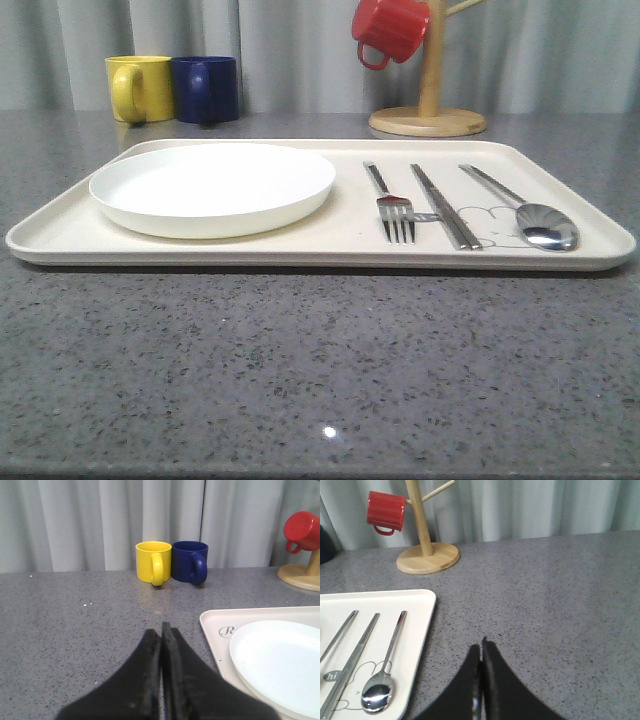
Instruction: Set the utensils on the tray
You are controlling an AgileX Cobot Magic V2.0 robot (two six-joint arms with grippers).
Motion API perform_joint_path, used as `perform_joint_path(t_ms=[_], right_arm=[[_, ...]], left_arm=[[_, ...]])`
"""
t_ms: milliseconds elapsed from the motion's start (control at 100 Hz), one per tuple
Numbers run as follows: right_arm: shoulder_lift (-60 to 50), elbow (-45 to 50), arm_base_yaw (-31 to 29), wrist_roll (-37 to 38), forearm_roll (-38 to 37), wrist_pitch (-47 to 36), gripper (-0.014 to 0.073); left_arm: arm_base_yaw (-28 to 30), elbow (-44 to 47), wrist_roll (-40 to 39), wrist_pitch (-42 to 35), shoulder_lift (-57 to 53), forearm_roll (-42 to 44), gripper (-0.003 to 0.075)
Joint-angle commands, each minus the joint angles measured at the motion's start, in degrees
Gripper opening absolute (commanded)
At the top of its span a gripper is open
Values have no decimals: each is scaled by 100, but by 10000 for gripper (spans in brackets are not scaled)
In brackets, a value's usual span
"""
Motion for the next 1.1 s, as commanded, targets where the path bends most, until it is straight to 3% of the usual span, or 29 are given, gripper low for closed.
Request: perform_joint_path(t_ms=[0, 300, 470, 660, 890, 1090], right_arm=[[45, -129, -33, -52, -102, -476, -66], [45, -107, -33, -52, -102, -483, -66], [32, 137, -33, -92, -30, -895, -66], [-53, 619, -33, -896, 695, -1561, -66], [-757, 1337, -33, -1209, 948, -2306, -66], [-1594, 1895, -47, -1209, 948, -2413, -66]], left_arm=[[9, -164, 3, -471, 22, -62, -18], [9, -164, 3, -471, 22, -62, -18], [9, -164, 3, -471, 22, -62, -18], [9, -164, 3, -471, 22, -62, -18], [9, -164, 3, -471, 22, -62, -18], [9, -164, 3, -471, 22, -62, -18]])
